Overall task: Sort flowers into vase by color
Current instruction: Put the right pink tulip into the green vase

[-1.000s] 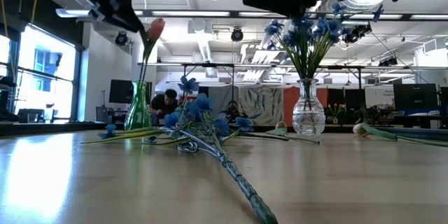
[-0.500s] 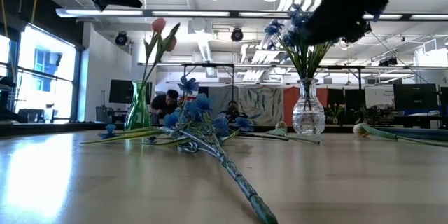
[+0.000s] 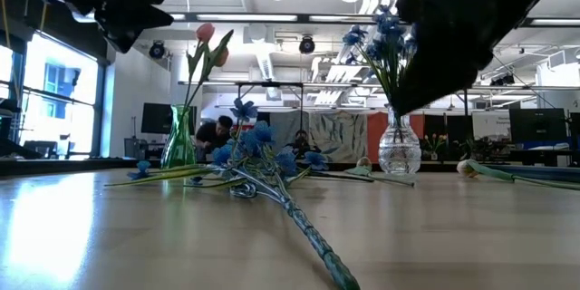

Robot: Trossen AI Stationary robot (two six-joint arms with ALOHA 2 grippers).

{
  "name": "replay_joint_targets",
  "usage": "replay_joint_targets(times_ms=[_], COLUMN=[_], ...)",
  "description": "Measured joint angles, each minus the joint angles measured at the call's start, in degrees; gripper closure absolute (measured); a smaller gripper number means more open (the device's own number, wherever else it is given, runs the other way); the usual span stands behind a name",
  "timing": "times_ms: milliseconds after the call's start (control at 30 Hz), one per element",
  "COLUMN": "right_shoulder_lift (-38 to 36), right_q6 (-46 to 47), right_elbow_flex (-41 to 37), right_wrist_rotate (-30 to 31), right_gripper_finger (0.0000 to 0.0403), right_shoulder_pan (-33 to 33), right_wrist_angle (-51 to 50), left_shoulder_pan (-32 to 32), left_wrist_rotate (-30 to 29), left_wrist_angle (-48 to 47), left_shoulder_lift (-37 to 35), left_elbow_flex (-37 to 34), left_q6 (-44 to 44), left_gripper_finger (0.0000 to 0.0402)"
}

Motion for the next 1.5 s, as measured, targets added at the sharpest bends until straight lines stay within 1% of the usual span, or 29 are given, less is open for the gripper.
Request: replay_joint_targets(times_ms=[100,167,200,367,467,533,667,767,833,900,967,1033,1233,1367,1500], right_shoulder_lift=[-0.9,-1.66,-1.81,-1.85,-1.85,-1.85,-1.88,-1.88,-1.88,-1.88,-1.88,-1.88,-2.14,-2.25,-2.25], right_q6=[2.75,6.33,7.12,12.82,17.2,19.73,21.32,21.59,22.74,23.69,23.96,22.28,12.47,5.91,0.46], right_elbow_flex=[0.0,0.0,0.0,0.0,0.0,0.0,-1.34,-4.14,-5.97,-7.14,-7.84,-8.44,-11.19,-12.09,-12.11], right_wrist_rotate=[-8.94,-12.38,-13.16,-13.2,-12.74,-12.79,-12.53,-10.55,-8.64,-7.15,-7.04,-7.17,-10.78,-14.89,-18.66], right_gripper_finger=[0.0214,0.0214,0.0214,0.0214,0.0208,0.0195,0.0147,0.0113,0.0103,0.0102,0.0106,0.0114,0.0154,0.019,0.024], right_shoulder_pan=[-2.75,-4.66,-5.51,-8.57,-9.83,-10.49,-11.92,-13.64,-15.32,-17.17,-19.25,-21.61,-31.37,-36.42,-39.54], right_wrist_angle=[-3.34,-7.22,-9.19,-23.8,-33.54,-38.51,-42.02,-42.32,-43.18,-43.03,-42.33,-41.38,-38.14,-34.91,-33.26], left_shoulder_pan=[-1.13,-1.36,-1.37,-1.32,-1.3,-1.32,-1.32,-1.32,-1.32,-1.32,-1.32,-1.32,-1.32,-1.32,-1.32], left_wrist_rotate=[0.04,-0.23,-0.7,-4.31,-4.62,-4.58,-4.55,-4.53,-4.51,-4.47,-4.46,-4.45,-4.46,-4.46,-4.45], left_wrist_angle=[3.04,3.61,3.53,3.41,3.43,3.38,3.38,3.34,3.35,3.3,3.3,3.32,3.34,3.34,3.32], left_shoulder_lift=[0.57,0.9,1.0,1.72,2.38,2.92,4.01,5.15,5.98,6.71,7.29,7.73,8.2,8.2,8.2], left_elbow_flex=[-1.31,-1.42,-1.42,-1.46,-1.46,-1.46,-1.46,-1.46,-1.46,-1.46,-1.46,-1.46,-1.46,-1.46,-1.46], left_q6=[0.05,0.12,0.55,2.61,2.61,2.61,2.61,2.63,2.63,2.63,2.64,2.63,2.62,2.61,2.61], left_gripper_finger=[0.0271,0.0271,0.0271,0.0271,0.0271,0.0271,0.0271,0.0271,0.0271,0.0271,0.0271,0.0271,0.0271,0.0271,0.0271])
